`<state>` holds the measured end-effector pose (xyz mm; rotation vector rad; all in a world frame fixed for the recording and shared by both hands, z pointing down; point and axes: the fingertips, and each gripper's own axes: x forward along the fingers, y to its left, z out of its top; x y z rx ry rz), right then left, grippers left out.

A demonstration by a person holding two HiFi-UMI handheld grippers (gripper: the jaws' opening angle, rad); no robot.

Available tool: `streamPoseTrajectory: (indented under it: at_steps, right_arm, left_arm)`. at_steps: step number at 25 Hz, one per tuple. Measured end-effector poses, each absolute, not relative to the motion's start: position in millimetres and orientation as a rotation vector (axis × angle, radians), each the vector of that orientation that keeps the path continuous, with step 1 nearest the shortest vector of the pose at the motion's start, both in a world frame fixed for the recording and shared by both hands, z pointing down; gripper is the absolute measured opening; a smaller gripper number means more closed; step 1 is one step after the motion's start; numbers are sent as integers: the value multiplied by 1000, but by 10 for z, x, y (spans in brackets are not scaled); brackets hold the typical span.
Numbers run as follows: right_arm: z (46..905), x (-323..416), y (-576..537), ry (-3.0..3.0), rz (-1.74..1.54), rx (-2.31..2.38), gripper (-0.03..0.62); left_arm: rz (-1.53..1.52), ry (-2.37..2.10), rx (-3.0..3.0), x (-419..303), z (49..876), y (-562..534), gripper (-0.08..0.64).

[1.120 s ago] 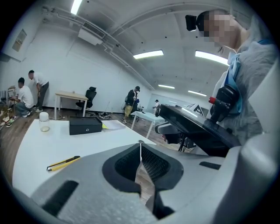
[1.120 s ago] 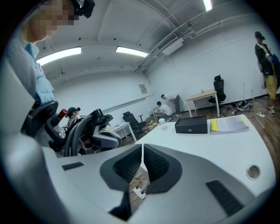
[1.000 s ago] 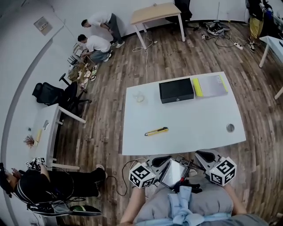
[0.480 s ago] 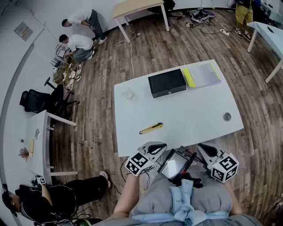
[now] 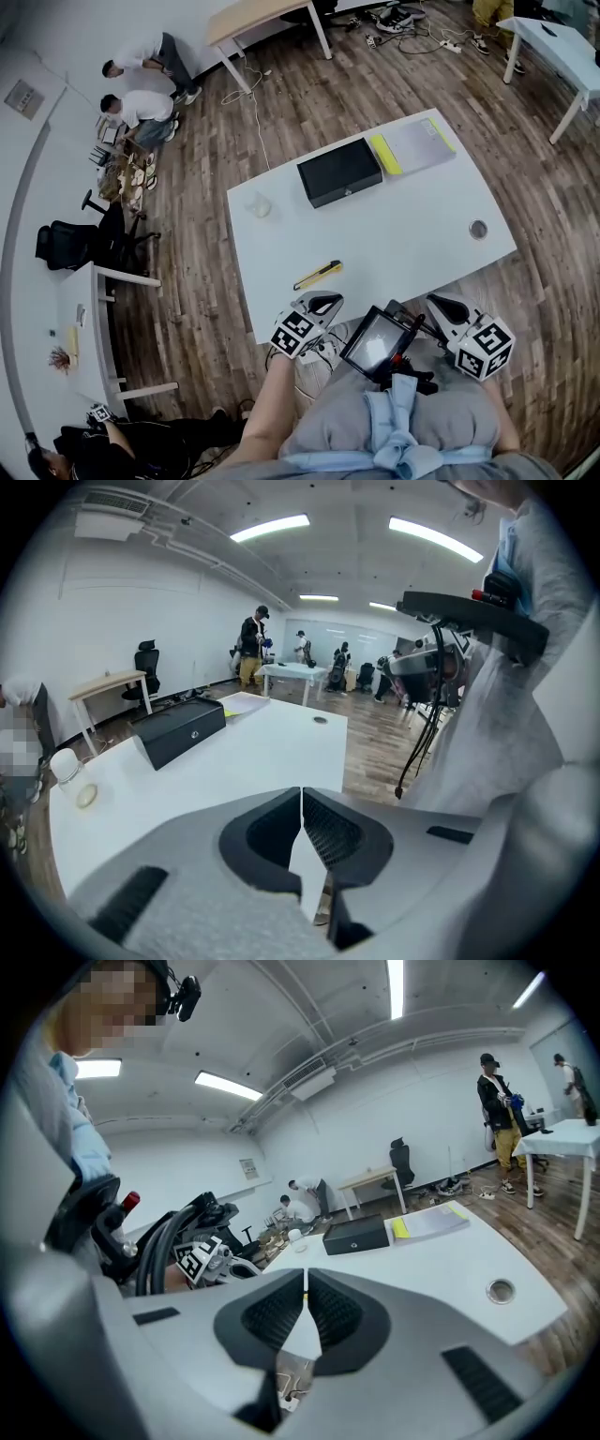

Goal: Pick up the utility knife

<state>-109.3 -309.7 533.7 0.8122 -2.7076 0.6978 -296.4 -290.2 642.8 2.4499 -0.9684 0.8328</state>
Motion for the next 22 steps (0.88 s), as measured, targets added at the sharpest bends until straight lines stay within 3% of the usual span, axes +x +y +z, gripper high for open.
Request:
streamPoseTrajectory:
  at_steps: [22]
  right_arm:
    - [5401, -1052, -3136, -2675, 724, 860, 31]
  left_arm:
    - [901, -1073, 2350, -3602, 6960, -3206, 20]
